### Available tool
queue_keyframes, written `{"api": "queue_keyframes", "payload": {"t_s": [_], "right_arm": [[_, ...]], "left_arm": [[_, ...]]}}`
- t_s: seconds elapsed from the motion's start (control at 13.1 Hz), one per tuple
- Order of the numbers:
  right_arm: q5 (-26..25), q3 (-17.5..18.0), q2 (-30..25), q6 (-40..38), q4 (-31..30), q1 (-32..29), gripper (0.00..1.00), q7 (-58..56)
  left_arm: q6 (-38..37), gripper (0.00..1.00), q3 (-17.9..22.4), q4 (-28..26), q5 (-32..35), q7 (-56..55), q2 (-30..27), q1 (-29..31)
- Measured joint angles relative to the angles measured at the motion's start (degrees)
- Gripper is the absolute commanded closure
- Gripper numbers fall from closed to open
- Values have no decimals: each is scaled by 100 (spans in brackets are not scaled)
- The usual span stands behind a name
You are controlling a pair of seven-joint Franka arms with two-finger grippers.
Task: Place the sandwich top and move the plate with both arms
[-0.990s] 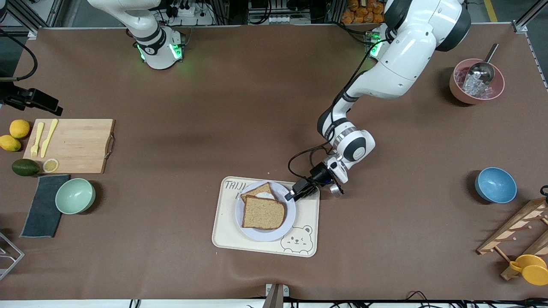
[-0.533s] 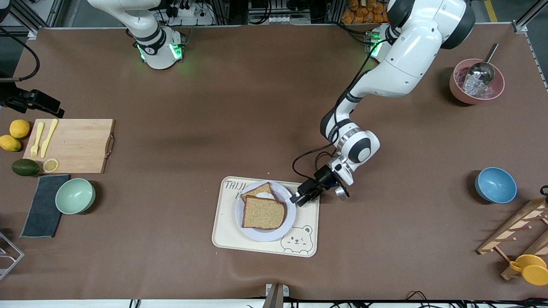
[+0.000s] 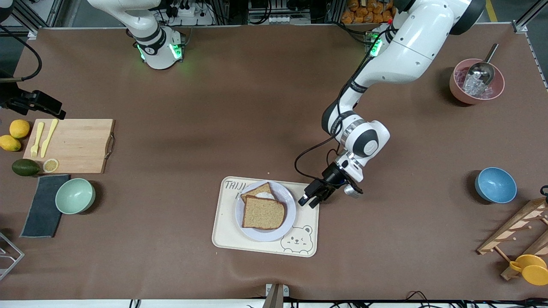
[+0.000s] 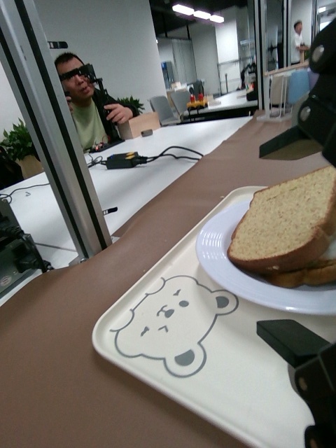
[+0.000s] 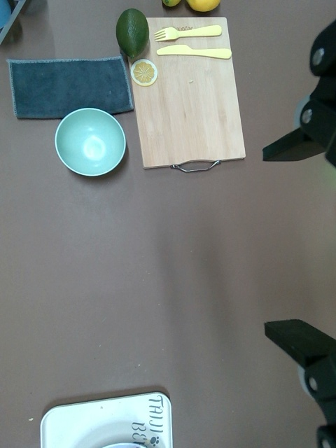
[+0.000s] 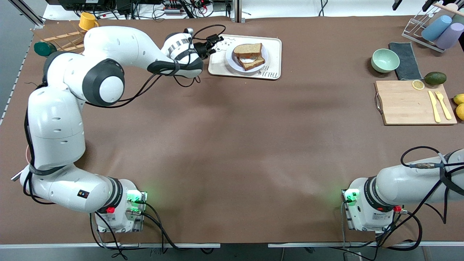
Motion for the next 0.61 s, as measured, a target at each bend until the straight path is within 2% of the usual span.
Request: {"api": "queue_keyframes", "payload": {"t_s": [0.3,0.61], "right_arm": [[0,0,0,-7,0,-1,0,0],[0,0,0,-9,-1,-4,0,0]], "left_arm": [[604,0,-9,-55,925,-14,-130,138],[612,0,-138,-438,2314,-25,-219,759]]}}
